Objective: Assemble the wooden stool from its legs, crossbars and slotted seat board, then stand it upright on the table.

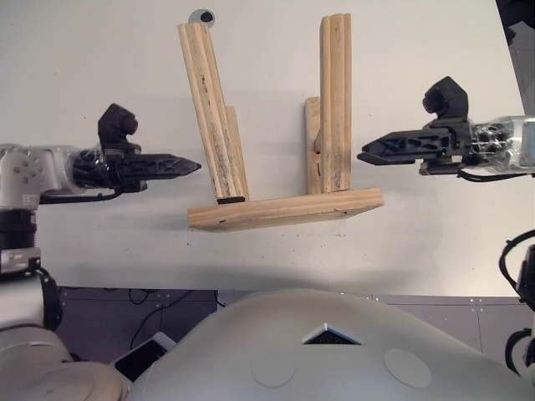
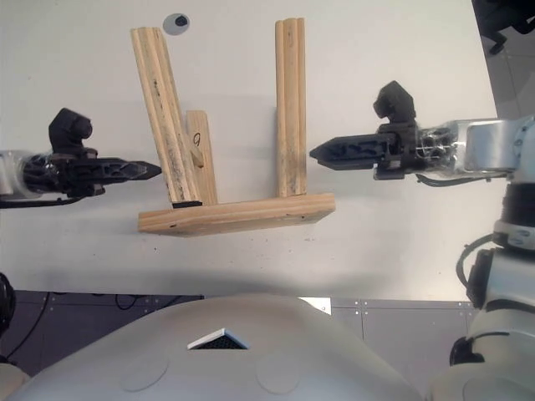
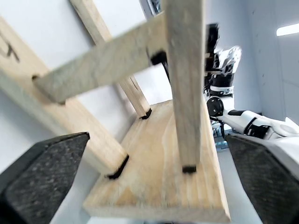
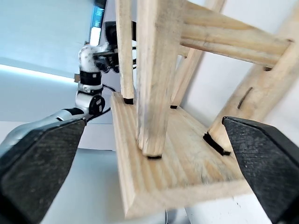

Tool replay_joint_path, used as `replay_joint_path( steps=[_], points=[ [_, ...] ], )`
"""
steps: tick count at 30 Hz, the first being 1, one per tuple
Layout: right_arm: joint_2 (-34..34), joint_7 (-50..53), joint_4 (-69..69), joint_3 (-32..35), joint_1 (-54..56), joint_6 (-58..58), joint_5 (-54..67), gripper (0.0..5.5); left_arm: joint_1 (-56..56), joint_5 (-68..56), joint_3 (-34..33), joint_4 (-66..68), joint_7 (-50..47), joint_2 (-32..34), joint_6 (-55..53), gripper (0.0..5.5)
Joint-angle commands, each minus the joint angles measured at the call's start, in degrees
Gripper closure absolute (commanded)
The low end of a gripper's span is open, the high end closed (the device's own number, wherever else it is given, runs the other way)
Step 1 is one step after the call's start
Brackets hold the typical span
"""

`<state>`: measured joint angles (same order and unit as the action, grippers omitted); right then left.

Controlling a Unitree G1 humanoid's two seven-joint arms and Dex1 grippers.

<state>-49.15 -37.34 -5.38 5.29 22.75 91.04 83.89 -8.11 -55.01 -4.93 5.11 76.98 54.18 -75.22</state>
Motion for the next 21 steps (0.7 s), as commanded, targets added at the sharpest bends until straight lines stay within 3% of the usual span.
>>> replay_joint_path(
  steps=[1, 4, 8, 13, 16, 20, 21],
  points=[
    [-9.00, -16.08, 11.62, 7.56, -13.45, -6.32, -4.96, 0.10, 20.34, -1.83, -15.66, -14.79, -3.69, -0.37, 3.08, 0.11],
    [-14.00, -29.05, 15.42, 12.87, -25.32, -18.08, -14.37, 0.10, 38.57, 6.04, -22.42, -29.34, -7.51, -7.00, 16.88, 0.11],
    [-12.65, -37.04, 20.62, 10.50, -37.07, -44.70, -34.68, 0.10, 48.51, 21.20, -19.30, -39.04, -11.18, -15.01, 41.67, 0.11],
    [-1.72, -37.77, 18.68, 0.24, -38.56, -79.11, -54.78, 0.10, 39.98, 36.29, -11.25, -29.34, -14.33, -19.64, 69.11, 0.11],
    [3.74, -37.52, 15.39, -4.13, -36.21, -86.44, -58.24, 0.10, 35.33, 43.29, -6.32, -20.05, -10.60, -18.61, 88.13, 0.11],
    [8.25, -37.56, 10.36, -8.52, -32.18, -93.70, -62.17, 0.10, 29.79, 44.09, -2.02, -13.15, -8.40, -17.58, 95.51, 0.11],
    [9.32, -37.35, 8.99, -9.35, -31.06, -95.17, -62.92, 0.31, 28.49, 43.81, -1.18, -11.77, -8.24, -17.46, 96.15, 0.10]
  ],
)
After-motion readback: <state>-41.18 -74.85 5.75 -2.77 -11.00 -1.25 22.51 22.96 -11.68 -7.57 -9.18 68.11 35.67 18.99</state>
